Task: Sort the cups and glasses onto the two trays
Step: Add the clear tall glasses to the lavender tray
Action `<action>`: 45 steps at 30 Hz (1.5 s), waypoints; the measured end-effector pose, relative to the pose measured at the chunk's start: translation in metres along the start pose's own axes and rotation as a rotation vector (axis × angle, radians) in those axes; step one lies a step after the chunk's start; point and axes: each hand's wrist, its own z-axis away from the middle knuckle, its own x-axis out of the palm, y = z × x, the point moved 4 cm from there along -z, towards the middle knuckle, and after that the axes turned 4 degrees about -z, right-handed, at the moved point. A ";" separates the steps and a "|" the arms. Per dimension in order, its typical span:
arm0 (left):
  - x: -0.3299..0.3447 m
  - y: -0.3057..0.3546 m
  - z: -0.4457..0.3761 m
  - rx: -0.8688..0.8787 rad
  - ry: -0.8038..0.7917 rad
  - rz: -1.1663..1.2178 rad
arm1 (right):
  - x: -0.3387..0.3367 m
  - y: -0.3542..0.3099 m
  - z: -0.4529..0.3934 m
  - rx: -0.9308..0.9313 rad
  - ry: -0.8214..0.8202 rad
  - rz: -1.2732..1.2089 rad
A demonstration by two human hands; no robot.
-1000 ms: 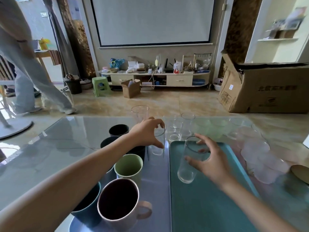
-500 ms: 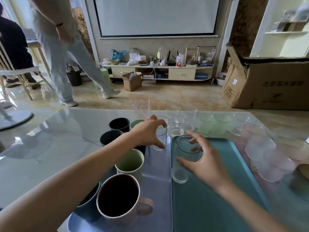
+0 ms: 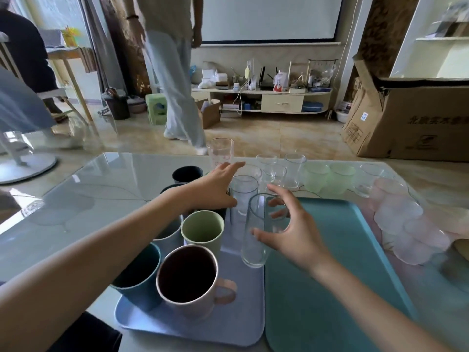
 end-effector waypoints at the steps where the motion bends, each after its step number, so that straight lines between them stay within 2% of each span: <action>1: -0.004 -0.002 0.006 -0.004 0.040 0.020 | 0.003 0.000 0.001 0.005 -0.007 -0.007; 5: -0.015 -0.015 0.027 0.007 0.156 -0.028 | 0.014 -0.001 0.003 0.008 -0.020 0.000; 14: 0.000 -0.034 0.041 0.027 -0.034 -0.162 | 0.031 -0.002 0.001 0.025 -0.058 0.018; 40: 0.007 -0.040 0.033 -0.017 0.036 -0.158 | 0.040 0.001 0.001 -0.002 -0.105 0.066; 45: 0.003 -0.039 0.032 -0.004 0.037 -0.125 | 0.039 0.000 -0.002 0.047 -0.180 0.067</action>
